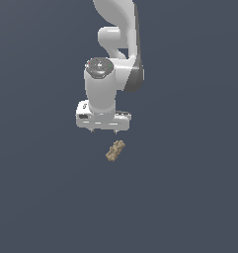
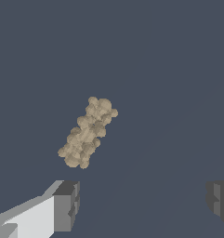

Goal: Pick up the object and move it to a goal position.

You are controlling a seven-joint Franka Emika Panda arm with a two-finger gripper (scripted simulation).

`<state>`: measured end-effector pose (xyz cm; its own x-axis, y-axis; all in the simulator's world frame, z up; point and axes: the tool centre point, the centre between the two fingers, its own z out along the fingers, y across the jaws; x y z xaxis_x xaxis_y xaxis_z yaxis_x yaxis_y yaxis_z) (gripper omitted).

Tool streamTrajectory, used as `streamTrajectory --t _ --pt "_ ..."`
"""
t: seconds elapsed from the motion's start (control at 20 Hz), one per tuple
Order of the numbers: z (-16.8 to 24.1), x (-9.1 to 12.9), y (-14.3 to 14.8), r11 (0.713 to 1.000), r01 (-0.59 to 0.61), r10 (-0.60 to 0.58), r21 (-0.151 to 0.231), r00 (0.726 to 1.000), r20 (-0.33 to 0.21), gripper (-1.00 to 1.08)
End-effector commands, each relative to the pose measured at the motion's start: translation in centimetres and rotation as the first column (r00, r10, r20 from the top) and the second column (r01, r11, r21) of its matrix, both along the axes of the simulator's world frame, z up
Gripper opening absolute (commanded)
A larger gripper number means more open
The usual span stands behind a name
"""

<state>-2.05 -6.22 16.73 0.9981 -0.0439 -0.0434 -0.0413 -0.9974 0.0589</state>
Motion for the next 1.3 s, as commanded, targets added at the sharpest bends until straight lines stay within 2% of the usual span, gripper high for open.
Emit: streamTrajectory --t 0.0,0.35,0.75,0.95,1.25 --pt "0.0 0.0 0.0 1.000 -0.001 0.001 -0.001 1.000 0.000 1.00" --pt "-0.4 0.2 0.3 0.999 0.035 -0.035 0.003 0.999 0.005 1.00" --pt "-1.8 0.8 1.5 0.988 0.151 -0.151 0.015 0.988 0.020 1.00" --pt "-2.9 1.2 2.3 0.971 0.239 -0.240 0.025 0.970 0.029 1.00" --pt "-4.5 1.7 3.6 0.928 0.371 -0.372 0.041 0.927 0.040 1.00"
